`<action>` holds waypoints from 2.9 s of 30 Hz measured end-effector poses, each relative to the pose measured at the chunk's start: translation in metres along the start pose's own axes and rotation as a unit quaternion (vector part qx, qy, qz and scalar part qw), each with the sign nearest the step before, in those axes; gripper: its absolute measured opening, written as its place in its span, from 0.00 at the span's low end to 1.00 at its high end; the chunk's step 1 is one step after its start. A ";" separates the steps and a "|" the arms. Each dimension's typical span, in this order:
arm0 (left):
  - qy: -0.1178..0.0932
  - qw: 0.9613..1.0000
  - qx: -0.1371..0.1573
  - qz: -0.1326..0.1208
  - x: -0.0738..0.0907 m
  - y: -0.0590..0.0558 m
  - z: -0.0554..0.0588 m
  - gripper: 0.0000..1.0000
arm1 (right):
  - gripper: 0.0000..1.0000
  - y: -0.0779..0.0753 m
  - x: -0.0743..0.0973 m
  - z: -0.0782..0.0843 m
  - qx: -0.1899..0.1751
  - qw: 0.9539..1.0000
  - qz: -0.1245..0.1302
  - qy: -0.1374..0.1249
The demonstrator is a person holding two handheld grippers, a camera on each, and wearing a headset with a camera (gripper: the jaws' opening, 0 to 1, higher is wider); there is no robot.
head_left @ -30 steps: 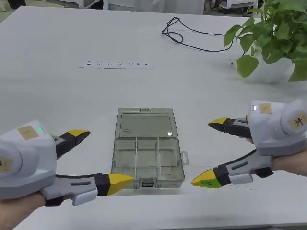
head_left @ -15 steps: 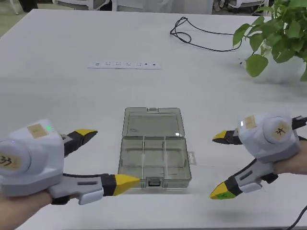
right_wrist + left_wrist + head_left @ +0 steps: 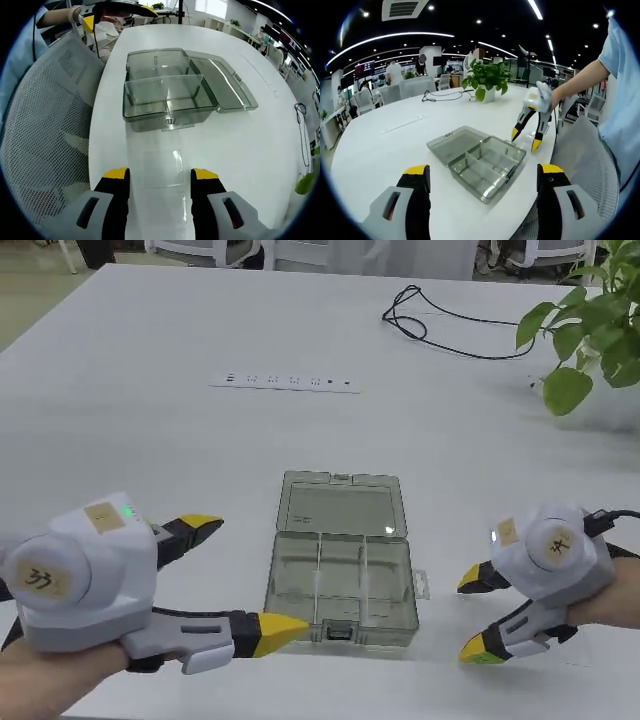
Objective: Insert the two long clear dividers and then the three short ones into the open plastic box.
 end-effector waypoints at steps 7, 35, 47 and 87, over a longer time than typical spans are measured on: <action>-0.001 1.000 0.005 -0.003 0.001 0.001 0.002 0.89 | 0.45 0.000 -0.003 0.005 0.010 1.000 -0.002 0.013; -0.008 1.000 0.005 -0.003 0.000 0.004 -0.002 0.88 | 0.32 0.004 -0.003 0.003 0.024 0.999 0.010 0.032; -0.003 1.000 0.005 0.012 -0.006 -0.007 -0.002 0.86 | 0.32 -0.004 0.018 -0.011 0.014 0.998 0.058 0.002; -0.048 0.953 0.278 0.109 -0.080 -0.021 -0.037 0.15 | 0.32 -0.017 0.070 -0.147 0.220 0.937 0.260 -0.078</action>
Point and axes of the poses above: the centre of the closed fingertips' face, and the gripper's own axes: x roughly backward along the fingers, y roughly to its left, z roughly out of its underside, the point moved 1 cm from there along x, roughly backward along the fingers, and after that the axes turned 9 degrees about z, right-handed, at the moved point
